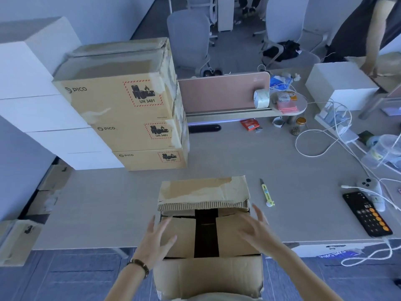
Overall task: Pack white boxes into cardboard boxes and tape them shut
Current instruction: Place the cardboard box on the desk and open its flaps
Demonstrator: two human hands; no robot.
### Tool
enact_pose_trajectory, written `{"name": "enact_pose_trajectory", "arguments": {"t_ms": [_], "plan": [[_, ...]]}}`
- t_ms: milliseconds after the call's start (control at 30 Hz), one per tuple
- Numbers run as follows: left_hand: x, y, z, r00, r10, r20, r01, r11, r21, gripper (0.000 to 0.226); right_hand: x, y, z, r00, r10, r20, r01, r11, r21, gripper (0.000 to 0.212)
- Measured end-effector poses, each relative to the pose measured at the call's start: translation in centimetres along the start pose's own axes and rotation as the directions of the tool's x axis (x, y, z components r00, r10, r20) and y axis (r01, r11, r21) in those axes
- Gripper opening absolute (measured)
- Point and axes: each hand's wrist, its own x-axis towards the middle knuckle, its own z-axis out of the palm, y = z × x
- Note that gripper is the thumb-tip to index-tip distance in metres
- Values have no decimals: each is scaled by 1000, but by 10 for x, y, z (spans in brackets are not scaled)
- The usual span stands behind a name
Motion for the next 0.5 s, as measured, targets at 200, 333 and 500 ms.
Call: {"name": "enact_pose_trajectory", "arguments": {"t_ms": [200,333,500], "plan": [[44,-1,2,973,76,-218,-59,995,82,70,24,-20,-6,978,-84,-190,90,996,23,58],[82,22,-20,974,48,-221,-58,998,-37,66,55,-44,-27,957,-42,-286,70,994,89,59],[127,38,-27,992,-12,-126,-6,990,-140,61,99,-47,-37,965,106,-241,-79,989,122,58]]}}
